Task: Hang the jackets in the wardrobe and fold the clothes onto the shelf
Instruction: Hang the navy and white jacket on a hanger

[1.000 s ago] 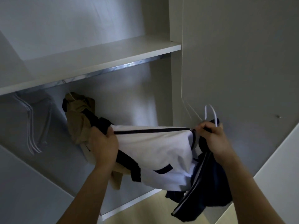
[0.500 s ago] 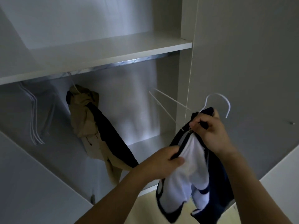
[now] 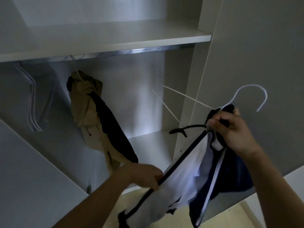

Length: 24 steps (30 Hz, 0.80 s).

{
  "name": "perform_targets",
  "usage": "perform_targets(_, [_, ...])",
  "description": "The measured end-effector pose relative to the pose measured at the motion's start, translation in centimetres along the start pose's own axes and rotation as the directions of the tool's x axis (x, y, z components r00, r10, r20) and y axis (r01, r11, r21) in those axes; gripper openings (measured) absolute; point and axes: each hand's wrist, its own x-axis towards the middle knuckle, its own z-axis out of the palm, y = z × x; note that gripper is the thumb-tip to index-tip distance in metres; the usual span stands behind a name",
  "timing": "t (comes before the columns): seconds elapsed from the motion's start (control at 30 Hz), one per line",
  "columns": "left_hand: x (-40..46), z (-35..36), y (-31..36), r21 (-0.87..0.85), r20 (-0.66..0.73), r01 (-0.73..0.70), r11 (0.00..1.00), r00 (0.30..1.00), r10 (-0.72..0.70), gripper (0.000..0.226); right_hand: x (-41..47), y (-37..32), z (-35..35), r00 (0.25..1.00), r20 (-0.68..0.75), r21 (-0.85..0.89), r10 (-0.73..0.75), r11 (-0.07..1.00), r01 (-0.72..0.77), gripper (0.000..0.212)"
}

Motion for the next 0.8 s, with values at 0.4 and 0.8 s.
perform_targets(0.4, [6.1,-10.2,7.6,-0.95,-0.072,-0.028,0.312,0.989,-0.131,0.084,-1.1,-5.1,-2.4,0.993,-0.004,0.129,-0.117,0.985,0.116,0.021])
perform_targets(0.8, [4.9,-14.6,9.1,-0.807,-0.506,-0.59,0.0,0.693,-0.513,0.028,-2.8,-0.5,-2.8,0.997,0.063,0.043,-0.054,0.998,0.051,0.024])
